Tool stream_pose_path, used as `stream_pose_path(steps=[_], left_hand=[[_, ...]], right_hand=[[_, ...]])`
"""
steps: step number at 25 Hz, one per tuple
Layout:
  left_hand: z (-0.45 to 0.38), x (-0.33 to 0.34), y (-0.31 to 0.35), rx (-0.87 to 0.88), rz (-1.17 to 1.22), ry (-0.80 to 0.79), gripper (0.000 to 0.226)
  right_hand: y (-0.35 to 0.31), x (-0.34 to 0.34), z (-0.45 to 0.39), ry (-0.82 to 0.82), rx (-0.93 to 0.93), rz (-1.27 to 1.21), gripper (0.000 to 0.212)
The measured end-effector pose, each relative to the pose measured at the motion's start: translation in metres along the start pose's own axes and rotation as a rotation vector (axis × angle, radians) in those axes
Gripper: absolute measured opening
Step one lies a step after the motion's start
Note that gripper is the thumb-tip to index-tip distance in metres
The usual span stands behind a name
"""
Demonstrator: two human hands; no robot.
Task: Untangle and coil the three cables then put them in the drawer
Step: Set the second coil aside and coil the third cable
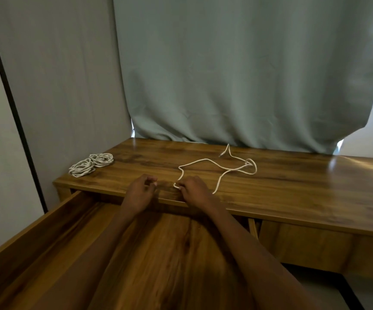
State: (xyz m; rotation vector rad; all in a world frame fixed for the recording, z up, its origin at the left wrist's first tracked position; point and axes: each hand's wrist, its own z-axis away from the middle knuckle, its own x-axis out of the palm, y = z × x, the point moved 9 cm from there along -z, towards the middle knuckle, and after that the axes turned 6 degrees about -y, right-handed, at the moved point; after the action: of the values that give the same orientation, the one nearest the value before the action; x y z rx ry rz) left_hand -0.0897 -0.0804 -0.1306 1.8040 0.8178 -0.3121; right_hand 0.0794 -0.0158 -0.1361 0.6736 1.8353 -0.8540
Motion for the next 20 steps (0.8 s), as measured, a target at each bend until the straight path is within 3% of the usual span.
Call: stream_pose_path(steps=[3, 8, 12, 16, 18, 20], left_hand=[[0.000, 0.000, -0.001, 0.006, -0.040, -0.011, 0.021], [0.004, 0.014, 0.014, 0.076, -0.097, -0.066, 0.024], [0.007, 0.028, 0.026, 0.119, -0.087, -0.101, 0.026], [0.011, 0.043, 0.026, 0.200, -0.177, -0.196, 0.036], [0.018, 0.052, 0.025, 0.237, -0.300, -0.244, 0.047], [0.021, 0.060, 0.019, 0.236, -0.475, -0.281, 0.061]], right_hand=[[-0.002, -0.008, 0.002, -0.019, -0.019, -0.132, 0.033], [0.075, -0.064, 0.041, 0.280, 0.093, 0.018, 0.038], [0.100, -0.045, 0.050, 0.028, 0.025, 0.165, 0.032], [0.055, -0.032, 0.033, 0.054, -0.050, 0.343, 0.027], [0.035, -0.025, 0.022, 0.075, -0.051, 0.271, 0.028], [0.025, -0.016, 0.012, -0.007, -0.032, 0.022, 0.040]])
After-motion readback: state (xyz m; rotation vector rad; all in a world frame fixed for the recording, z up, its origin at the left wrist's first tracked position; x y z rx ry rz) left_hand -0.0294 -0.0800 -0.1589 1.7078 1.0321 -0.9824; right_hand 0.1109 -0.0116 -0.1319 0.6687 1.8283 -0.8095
